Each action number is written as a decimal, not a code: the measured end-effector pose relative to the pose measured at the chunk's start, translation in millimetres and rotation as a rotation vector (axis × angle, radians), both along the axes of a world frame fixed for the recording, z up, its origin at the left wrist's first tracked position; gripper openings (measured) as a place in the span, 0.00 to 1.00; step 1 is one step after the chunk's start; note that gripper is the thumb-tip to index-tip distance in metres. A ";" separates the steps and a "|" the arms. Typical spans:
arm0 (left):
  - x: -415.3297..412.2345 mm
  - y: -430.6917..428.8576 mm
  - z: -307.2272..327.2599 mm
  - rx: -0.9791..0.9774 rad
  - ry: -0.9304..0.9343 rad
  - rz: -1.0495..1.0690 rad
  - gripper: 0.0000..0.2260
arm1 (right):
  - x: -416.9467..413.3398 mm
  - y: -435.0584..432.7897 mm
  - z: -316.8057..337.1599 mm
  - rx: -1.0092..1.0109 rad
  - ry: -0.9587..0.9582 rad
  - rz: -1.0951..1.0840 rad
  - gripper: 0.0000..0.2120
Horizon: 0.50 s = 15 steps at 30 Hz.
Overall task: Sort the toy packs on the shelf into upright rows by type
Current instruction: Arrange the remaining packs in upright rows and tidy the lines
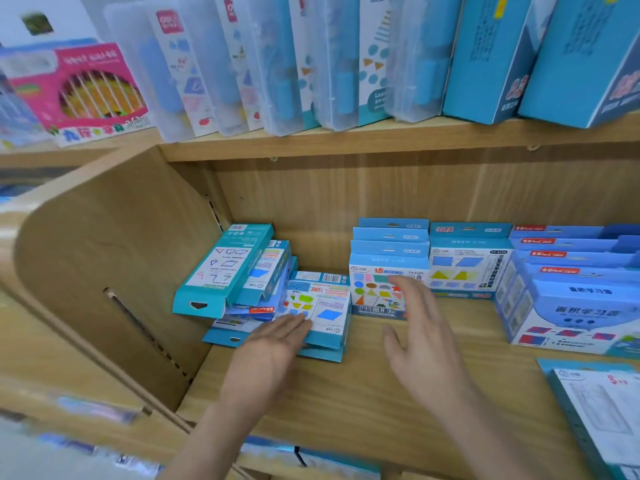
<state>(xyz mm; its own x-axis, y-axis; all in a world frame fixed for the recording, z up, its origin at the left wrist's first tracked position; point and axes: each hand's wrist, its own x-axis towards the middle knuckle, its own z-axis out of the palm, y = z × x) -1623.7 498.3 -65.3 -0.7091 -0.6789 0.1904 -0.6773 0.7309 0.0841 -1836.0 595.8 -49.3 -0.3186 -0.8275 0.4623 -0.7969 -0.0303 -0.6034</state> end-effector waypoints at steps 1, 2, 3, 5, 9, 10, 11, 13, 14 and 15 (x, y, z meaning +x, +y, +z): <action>1.0 0.4 -0.5 -0.032 0.019 -0.021 0.31 | 5.4 0.5 -1.4 0.056 0.019 0.073 0.34; 2.1 3.1 1.8 -0.069 0.056 -0.039 0.28 | 9.4 1.0 -3.8 0.114 0.040 0.144 0.35; 3.5 7.6 6.6 -0.134 0.101 -0.054 0.23 | 12.2 1.8 -6.0 0.168 0.054 0.209 0.36; 8.9 17.2 17.0 -0.208 0.176 -0.041 0.18 | 15.3 2.8 -9.8 0.247 0.070 0.305 0.38; 17.8 28.7 42.4 -0.292 0.294 -0.025 0.14 | 23.9 1.3 -13.3 0.269 0.066 0.362 0.36; 17.5 29.2 46.4 -0.292 0.313 -0.016 0.13 | 26.2 0.8 -13.2 0.250 0.041 0.362 0.33; 16.2 29.6 49.2 -0.283 0.345 -0.008 0.11 | 27.9 0.2 -12.5 0.233 0.001 0.366 0.30; 12.0 30.8 54.3 -0.188 0.494 0.037 0.07 | 30.4 -0.1 -11.3 0.213 -0.128 0.376 0.19; 8.4 32.2 59.7 -0.096 0.611 0.096 0.05 | 30.8 0.1 -9.9 0.213 -0.241 0.375 0.15; 5.5 32.3 64.7 0.018 0.746 0.164 0.05 | 29.8 0.5 -7.8 0.214 -0.383 0.375 0.13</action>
